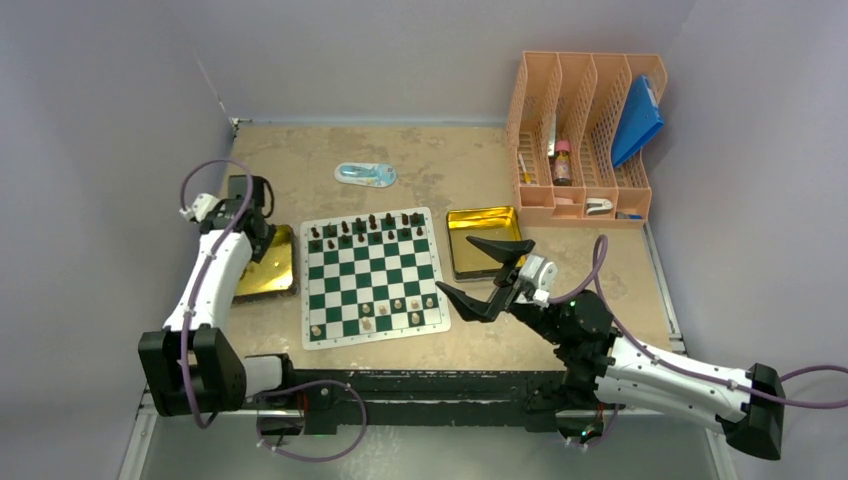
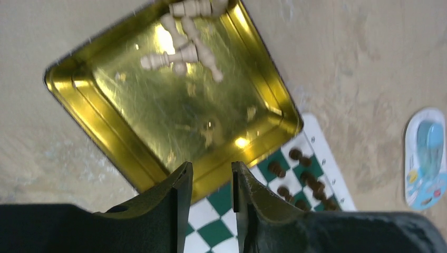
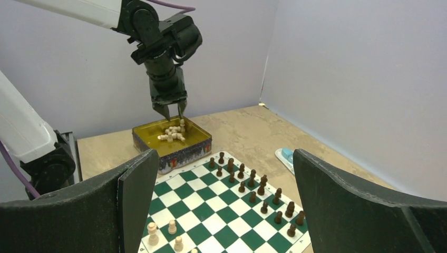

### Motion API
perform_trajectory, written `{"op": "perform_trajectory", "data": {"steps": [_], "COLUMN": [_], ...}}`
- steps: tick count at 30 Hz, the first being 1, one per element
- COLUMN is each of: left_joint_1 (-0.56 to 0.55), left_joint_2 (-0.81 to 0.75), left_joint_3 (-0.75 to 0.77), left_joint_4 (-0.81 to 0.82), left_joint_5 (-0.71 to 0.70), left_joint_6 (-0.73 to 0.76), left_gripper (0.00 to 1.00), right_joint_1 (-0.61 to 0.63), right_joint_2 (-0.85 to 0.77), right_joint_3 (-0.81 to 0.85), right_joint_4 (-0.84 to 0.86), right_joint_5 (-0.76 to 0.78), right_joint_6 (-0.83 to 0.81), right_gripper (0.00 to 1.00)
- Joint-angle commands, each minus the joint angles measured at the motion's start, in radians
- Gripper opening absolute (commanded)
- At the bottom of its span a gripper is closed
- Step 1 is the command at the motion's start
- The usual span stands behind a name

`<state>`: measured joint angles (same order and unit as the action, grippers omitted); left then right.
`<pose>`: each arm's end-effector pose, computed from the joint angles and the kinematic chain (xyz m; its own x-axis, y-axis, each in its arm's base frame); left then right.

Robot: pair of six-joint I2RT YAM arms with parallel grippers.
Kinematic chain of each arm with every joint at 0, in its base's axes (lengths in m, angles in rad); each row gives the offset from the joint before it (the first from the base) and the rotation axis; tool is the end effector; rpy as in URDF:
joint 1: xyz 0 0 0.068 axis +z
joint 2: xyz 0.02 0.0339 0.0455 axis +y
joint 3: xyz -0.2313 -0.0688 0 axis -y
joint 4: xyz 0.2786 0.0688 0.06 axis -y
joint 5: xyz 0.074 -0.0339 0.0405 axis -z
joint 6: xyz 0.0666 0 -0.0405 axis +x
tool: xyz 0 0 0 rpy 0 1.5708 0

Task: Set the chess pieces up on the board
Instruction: Pick up the chess piece from the storage box.

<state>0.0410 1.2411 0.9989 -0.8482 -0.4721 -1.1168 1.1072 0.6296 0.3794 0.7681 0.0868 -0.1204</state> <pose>0.2901 0.0422 0.2055 -0.1671 -0.8079 -0.5651 -0.9044 0.3538 -0.2385 0.1124 0.2119 0.3083 0.3228 0.3780 -0.8677 -0.8246 0.5623 -0.0618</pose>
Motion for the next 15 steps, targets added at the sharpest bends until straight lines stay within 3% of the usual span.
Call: {"op": "perform_trajectory", "data": {"steps": [1,7,15], "left_joint_1": [0.139,0.254,0.306], "left_joint_2": [0.071,0.147,0.235], "left_joint_3": [0.018,-0.02,-0.061], "left_joint_4": [0.177,0.322,0.419], "left_joint_5": [0.071,0.16,0.232], "left_joint_6": [0.103,0.097,0.078], "left_gripper": [0.31,0.27,0.25], "right_joint_1": [0.003,0.003,0.003], "right_joint_2": [0.009,0.017,0.056], "right_joint_3": [0.044,0.046,0.055], "right_joint_4": [0.063,0.071,0.075], "right_joint_5": [0.025,0.042,0.047], "right_joint_6": [0.003,-0.007,-0.02], "right_gripper": [0.99,0.99,0.99]}}
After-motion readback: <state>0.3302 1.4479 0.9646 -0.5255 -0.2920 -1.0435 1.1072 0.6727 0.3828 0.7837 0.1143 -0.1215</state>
